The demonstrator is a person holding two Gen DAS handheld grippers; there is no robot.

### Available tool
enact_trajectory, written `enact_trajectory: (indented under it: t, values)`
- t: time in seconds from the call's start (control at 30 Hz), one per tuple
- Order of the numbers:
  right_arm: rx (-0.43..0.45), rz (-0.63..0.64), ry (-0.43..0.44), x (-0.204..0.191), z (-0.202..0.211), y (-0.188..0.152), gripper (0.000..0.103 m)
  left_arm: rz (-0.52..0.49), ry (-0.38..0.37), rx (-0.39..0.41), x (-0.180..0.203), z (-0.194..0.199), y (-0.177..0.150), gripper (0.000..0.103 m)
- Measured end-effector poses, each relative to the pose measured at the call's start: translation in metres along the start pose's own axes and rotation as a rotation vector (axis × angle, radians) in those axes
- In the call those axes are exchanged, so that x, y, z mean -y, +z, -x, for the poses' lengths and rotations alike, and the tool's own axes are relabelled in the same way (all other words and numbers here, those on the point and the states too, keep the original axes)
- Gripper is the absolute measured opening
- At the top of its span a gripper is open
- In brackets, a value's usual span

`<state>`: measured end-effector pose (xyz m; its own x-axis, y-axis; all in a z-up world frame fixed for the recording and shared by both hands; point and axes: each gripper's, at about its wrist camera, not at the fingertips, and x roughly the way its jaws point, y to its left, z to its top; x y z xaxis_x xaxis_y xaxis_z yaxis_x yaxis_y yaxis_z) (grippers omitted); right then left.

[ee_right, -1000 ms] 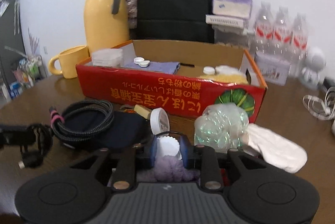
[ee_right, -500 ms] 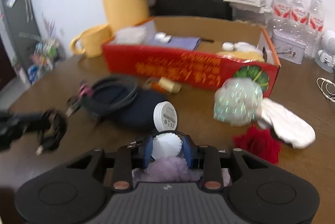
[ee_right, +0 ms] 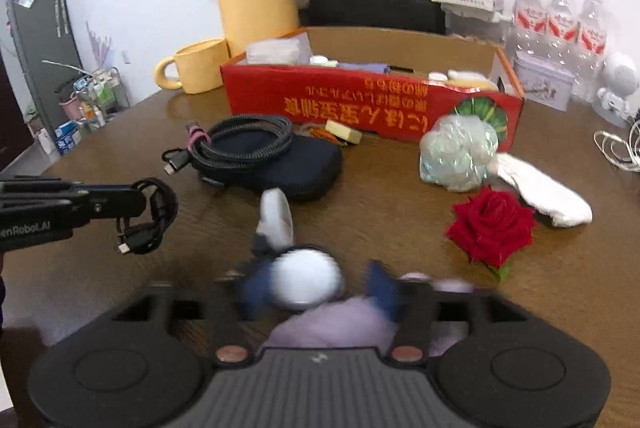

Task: Organize objects

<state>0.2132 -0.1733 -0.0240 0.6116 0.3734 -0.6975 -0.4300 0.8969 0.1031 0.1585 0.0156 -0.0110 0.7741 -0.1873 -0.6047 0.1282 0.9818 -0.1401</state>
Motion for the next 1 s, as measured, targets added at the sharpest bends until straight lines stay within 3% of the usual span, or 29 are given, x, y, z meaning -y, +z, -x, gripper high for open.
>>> enact_trajectory:
  t: [0.1, 0.13, 0.17, 0.3, 0.5, 0.53, 0.57, 0.63, 0.7, 0.8, 0.9, 0.97, 1.0]
  values:
    - [0.001, 0.022, 0.034, -0.008, 0.001, -0.003, 0.067, -0.004, -0.007, 0.003, 0.003, 0.001, -0.001, 0.005]
    - [0.019, 0.037, 0.034, -0.01, 0.002, -0.005, 0.054, -0.004, -0.006, 0.004, 0.003, 0.001, -0.001, 0.005]
    - [0.04, 0.054, 0.037, -0.012, 0.004, -0.006, 0.031, -0.003, -0.003, 0.004, 0.003, 0.001, -0.001, 0.005]
    - [0.074, 0.065, -0.024, -0.018, 0.013, -0.007, 0.032, 0.002, 0.011, 0.0, 0.0, 0.003, -0.003, 0.005]
    - [0.27, -0.012, -0.029, -0.013, 0.063, 0.0, 0.032, 0.012, 0.027, -0.001, -0.003, 0.003, -0.003, 0.005]
    - [0.298, -0.022, -0.035, -0.011, 0.071, 0.002, 0.012, 0.012, 0.025, 0.0, -0.002, 0.002, -0.003, 0.005]
    - [0.306, -0.027, -0.045, -0.008, 0.075, 0.003, 0.0, 0.012, 0.021, 0.001, -0.001, 0.002, -0.003, 0.005]
    - [0.296, -0.044, -0.048, -0.002, 0.077, 0.006, 0.009, 0.008, 0.012, 0.001, 0.001, 0.002, -0.003, 0.005]
    - [0.292, -0.059, -0.071, 0.004, 0.076, 0.002, 0.009, 0.003, 0.006, 0.0, 0.004, 0.002, -0.004, 0.005]
    - [0.27, -0.113, -0.024, 0.014, 0.069, -0.006, 0.01, -0.001, 0.008, -0.001, 0.005, 0.002, -0.006, 0.005]
    - [0.22, -0.114, -0.107, 0.019, 0.054, -0.01, 0.02, 0.005, 0.014, -0.006, 0.004, 0.001, -0.006, 0.005]
    - [0.179, -0.079, -0.152, 0.021, 0.037, -0.008, 0.052, 0.003, 0.012, -0.006, 0.005, -0.001, -0.005, 0.005]
    - [0.158, -0.065, -0.158, 0.023, 0.027, -0.004, 0.056, 0.0, 0.01, -0.003, 0.005, -0.002, -0.005, 0.005]
